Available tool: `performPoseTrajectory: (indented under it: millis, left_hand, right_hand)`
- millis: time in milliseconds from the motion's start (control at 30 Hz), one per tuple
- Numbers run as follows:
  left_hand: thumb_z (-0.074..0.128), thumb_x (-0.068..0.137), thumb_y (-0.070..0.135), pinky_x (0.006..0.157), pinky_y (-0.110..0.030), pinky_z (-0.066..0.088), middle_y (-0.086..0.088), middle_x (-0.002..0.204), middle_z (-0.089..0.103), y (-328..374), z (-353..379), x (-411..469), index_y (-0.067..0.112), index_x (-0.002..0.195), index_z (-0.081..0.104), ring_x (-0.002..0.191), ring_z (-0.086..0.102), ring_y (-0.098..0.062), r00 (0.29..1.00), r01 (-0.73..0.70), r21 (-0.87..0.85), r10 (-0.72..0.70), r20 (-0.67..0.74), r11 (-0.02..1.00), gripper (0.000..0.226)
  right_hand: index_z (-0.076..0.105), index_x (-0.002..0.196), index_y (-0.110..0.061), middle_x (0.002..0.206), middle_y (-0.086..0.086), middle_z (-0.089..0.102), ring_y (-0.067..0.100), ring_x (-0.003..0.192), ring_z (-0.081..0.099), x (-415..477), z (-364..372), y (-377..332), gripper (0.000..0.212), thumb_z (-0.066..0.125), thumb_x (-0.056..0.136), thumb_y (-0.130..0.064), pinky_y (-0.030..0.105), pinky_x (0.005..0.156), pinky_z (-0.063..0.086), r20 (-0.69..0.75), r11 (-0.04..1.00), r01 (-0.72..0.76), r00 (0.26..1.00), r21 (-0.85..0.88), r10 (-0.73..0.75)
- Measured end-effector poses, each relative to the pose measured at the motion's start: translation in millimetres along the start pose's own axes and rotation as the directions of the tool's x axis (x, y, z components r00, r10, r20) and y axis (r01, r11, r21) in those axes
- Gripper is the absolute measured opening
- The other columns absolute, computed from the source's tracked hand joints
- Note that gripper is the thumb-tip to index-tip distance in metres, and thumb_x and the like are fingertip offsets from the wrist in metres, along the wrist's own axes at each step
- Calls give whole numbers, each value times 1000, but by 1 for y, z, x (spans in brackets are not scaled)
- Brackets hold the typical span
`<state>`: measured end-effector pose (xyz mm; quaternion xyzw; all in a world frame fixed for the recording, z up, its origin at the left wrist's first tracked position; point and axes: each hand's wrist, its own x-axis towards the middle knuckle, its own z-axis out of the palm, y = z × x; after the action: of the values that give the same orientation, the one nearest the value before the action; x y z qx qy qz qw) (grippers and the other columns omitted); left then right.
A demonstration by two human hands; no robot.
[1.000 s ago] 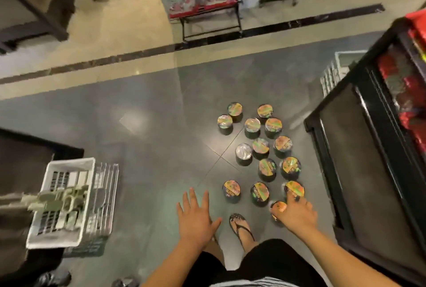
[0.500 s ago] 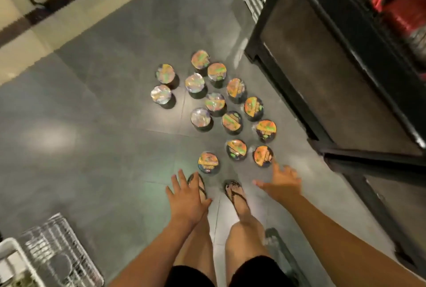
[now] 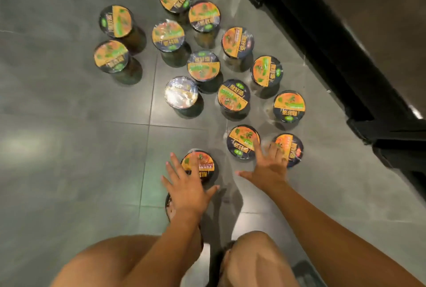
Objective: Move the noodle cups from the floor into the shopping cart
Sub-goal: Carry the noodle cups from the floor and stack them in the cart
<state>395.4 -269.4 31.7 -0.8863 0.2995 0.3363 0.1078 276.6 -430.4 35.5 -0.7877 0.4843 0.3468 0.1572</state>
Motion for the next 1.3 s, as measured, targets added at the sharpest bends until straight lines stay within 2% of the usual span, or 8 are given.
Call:
performPoseTrajectory:
  millis: [167,267,367,567,700,933,1100,1300]
  left_hand:
    - [56,65,84,114,-60,9,-23,151,-32,11,96,66,35,150,-17,144,-10,-45,991,42,-82,-51,-120,996,122]
    - [62,66,76,111,-60,21,-19,156,-16,9,124,81,35,153,-4,142,2,-45,977,12,-136,-41,-208,991,116]
    - [70,65,64,102,-57,36,-20,151,9,5,122,78,31,153,15,131,21,-45,965,-37,-166,-8,-263,985,108]
    - [71,59,62,94,-54,41,-22,144,24,-4,26,12,29,149,28,123,32,-44,950,-96,-115,56,-307,989,105]
    - [74,57,61,94,-58,41,-24,146,26,-6,-65,-52,29,149,31,125,34,-47,925,-223,-44,197,-324,974,106]
    - [63,56,65,89,-53,44,-25,142,33,10,-207,-186,29,146,37,122,38,-46,873,-341,51,337,-354,939,100]
    - [61,53,66,88,-52,46,-22,142,32,9,-282,-295,31,144,40,120,39,-44,854,-381,92,388,-345,920,100]
    - [60,49,66,84,-49,50,-21,138,38,2,-326,-397,32,143,42,113,46,-43,847,-410,102,420,-326,906,102]
  right_hand:
    - [-9,150,-43,158,19,-7,37,146,0,85,80,0,114,54,66,-85,50,116,10,-143,990,132,982,54,-124]
    - [4,151,-45,156,19,-4,39,140,10,103,107,1,102,60,70,-76,48,114,17,-302,972,171,946,162,-116]
    - [13,152,-41,154,20,0,40,139,11,100,107,6,96,67,75,-60,43,115,19,-310,944,202,944,262,-116]
    - [12,152,-41,154,25,3,45,142,7,22,45,26,96,67,76,-61,46,117,15,-267,928,111,964,357,-12]
    - [17,151,-40,154,28,5,45,141,8,-66,-17,43,98,72,72,-59,46,117,13,-242,899,58,969,434,54]
    - [49,139,-29,130,27,38,43,104,46,-227,-103,75,96,80,53,-56,48,92,45,-320,871,44,938,490,133]
    - [37,146,-35,134,22,33,39,116,40,-346,-173,98,96,69,60,-64,45,100,39,-273,895,-42,945,443,179]
    - [28,149,-37,129,15,30,33,114,40,-461,-210,132,99,61,62,-71,41,101,38,-259,857,-99,930,506,261]
